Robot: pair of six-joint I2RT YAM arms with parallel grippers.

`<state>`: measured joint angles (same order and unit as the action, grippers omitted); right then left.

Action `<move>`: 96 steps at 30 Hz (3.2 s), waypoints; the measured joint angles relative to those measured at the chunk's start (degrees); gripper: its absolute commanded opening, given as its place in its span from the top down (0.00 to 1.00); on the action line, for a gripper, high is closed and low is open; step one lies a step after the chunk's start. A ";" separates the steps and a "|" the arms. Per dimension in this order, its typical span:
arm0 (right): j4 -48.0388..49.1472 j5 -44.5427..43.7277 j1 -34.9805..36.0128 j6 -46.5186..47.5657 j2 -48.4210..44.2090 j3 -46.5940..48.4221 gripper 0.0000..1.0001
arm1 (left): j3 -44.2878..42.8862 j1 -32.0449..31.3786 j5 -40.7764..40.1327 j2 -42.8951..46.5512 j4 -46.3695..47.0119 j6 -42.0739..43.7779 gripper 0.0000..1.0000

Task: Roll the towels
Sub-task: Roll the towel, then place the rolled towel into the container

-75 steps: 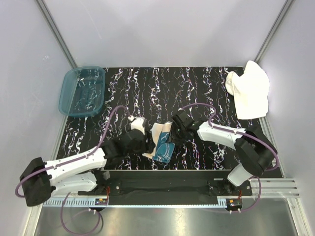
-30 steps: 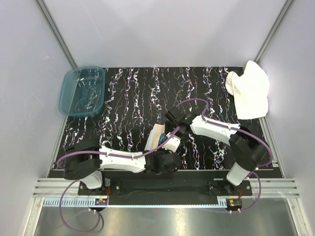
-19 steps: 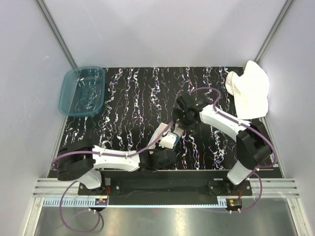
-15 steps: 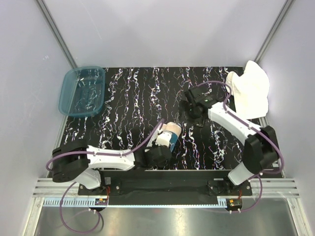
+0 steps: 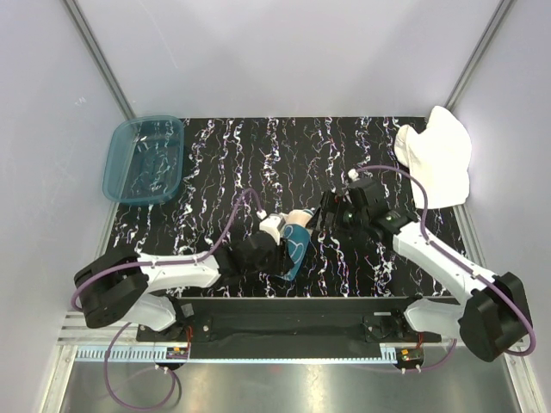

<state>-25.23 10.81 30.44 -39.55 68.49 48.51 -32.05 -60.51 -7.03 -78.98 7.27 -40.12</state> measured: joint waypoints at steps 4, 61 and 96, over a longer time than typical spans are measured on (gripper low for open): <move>9.33 5.66 0.00 -2.36 -0.20 -8.33 0.05 | 2.16 3.93 6.95 0.94 2.58 -2.03 0.37; 37.62 6.86 9.79 -10.43 22.12 -10.91 0.55 | -5.05 17.99 17.81 3.17 -14.19 5.90 0.20; -0.39 -3.58 15.74 -10.86 33.70 15.82 0.48 | -5.09 6.45 4.33 1.53 -6.64 14.62 0.08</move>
<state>-25.63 7.22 46.17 -50.41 102.19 64.34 -37.15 -54.06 -2.70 -77.45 0.62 -25.50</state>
